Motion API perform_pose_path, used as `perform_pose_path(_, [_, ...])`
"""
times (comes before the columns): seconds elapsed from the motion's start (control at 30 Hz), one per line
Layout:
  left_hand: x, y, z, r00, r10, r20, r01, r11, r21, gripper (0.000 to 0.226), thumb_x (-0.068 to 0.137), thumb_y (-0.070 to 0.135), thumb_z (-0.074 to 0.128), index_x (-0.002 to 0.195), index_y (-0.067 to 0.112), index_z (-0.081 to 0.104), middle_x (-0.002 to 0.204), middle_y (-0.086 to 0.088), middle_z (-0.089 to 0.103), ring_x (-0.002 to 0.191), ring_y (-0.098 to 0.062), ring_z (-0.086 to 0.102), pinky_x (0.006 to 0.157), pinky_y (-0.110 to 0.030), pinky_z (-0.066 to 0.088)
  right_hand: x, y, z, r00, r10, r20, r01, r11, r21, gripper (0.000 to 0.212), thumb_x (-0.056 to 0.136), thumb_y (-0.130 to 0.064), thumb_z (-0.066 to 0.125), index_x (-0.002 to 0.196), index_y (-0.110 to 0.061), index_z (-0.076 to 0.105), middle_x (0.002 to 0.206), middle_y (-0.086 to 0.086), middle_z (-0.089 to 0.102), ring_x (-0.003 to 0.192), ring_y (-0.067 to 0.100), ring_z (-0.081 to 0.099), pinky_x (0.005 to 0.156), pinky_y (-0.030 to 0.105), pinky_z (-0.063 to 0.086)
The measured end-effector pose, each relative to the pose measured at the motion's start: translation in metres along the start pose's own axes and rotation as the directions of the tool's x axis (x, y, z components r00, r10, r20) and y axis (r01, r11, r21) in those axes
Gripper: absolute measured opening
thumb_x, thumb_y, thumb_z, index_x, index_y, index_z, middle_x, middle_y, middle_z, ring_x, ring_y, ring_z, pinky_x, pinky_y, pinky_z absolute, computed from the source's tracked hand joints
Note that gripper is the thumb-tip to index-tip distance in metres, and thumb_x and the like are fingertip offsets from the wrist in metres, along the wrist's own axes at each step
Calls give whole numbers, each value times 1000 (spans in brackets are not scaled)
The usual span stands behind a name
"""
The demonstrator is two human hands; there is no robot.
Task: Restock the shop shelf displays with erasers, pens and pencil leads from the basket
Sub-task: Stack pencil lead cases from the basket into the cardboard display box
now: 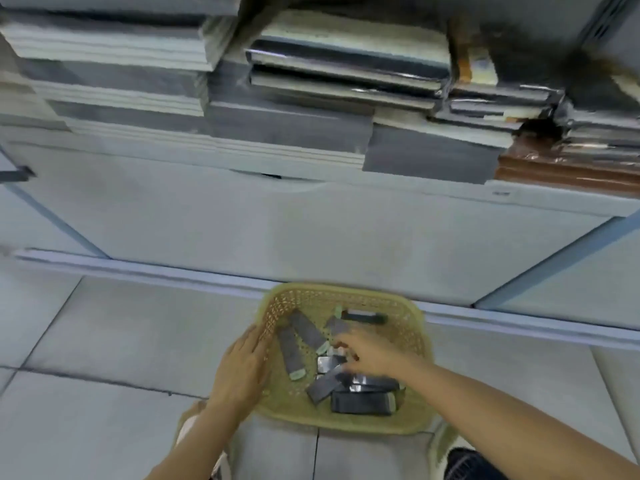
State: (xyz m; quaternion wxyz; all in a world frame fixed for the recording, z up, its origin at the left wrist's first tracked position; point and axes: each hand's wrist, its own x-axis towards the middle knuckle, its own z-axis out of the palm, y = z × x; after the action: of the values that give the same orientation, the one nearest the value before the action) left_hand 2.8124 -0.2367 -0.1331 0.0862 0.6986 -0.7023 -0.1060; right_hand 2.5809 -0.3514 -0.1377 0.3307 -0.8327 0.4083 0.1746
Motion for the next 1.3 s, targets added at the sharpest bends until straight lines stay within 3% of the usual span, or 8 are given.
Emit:
perform_pose_path(0.33, [-8, -5, 36, 997, -74, -24, 72, 994, -85, 39, 88, 15, 45, 114, -4, 67, 140, -26, 49, 131, -46, 45, 99, -53, 47, 9, 41, 47, 992, 81, -92, -85, 996, -38, 65, 71, -41, 82, 121, -19, 46, 124, 2, 43, 113, 21, 47, 88, 34, 46])
perform_pose_path(0.47, [-10, -6, 41, 995, -94, -19, 93, 993, -71, 34, 81, 1, 69, 115, -2, 66, 146, -25, 43, 136, -44, 38, 102, -54, 45, 6, 47, 56, 995, 96, -12, -97, 976, -195, 63, 73, -32, 83, 119, -12, 45, 134, 10, 34, 102, 28, 57, 80, 40, 51])
perform_pose_path(0.67, [-10, -4, 40, 996, -92, -17, 91, 994, -52, 31, 79, 0, 72, 110, 1, 69, 146, -26, 42, 137, -45, 38, 102, -55, 43, 0, 54, 54, 997, 80, -15, -80, 996, -38, 34, 76, -32, 81, 93, -9, 63, 119, 3, 39, 97, 23, 52, 79, 31, 44])
perform_pose_path(0.83, [2, 13, 32, 996, -82, -37, 78, 993, -94, 21, 82, 4, 70, 103, 5, 70, 134, -22, 55, 125, -43, 48, 98, -51, 41, 2, 49, 14, 978, 183, -103, -128, 908, 400, 36, 76, -40, 78, 103, -18, 69, 100, -4, 62, 89, 16, 60, 75, 25, 50])
perform_pose_path(0.9, [12, 32, 26, 984, -153, 88, 175, 901, -397, 24, 93, 15, 62, 116, 12, 66, 124, -9, 62, 117, -29, 55, 95, -38, 43, 4, 42, -4, 982, 176, -67, -88, 745, 661, 31, 78, -41, 77, 104, -26, 71, 92, -10, 71, 82, 8, 66, 73, 23, 52])
perform_pose_path(1.0, [24, 66, 16, 835, -164, 525, 545, 378, -749, 37, 96, 34, 58, 130, 21, 55, 120, 2, 65, 112, -13, 61, 95, -30, 49, 8, 24, -9, 990, 128, -53, -21, 516, 857, 20, 82, -31, 76, 99, -22, 71, 84, -13, 74, 77, 1, 68, 64, 16, 51])
perform_pose_path(1.07, [27, 81, 16, 784, -99, 613, 620, 124, -774, 32, 96, 26, 60, 126, 15, 55, 111, -6, 71, 100, -17, 68, 83, -29, 56, 13, 16, -2, 989, 140, -50, -22, 468, 883, 36, 80, -33, 77, 110, -14, 68, 101, -1, 74, 97, 16, 69, 81, 33, 57])
perform_pose_path(1.3, [29, 65, 12, 741, -9, 671, 667, 126, -734, 27, 99, 16, 54, 113, -8, 59, 81, -12, 68, 67, -22, 60, 70, -38, 46, 6, 18, 0, 989, -42, -138, 137, 588, 798, 54, 93, -31, 63, 141, -41, 41, 139, -21, 46, 125, -6, 45, 102, 23, 43])
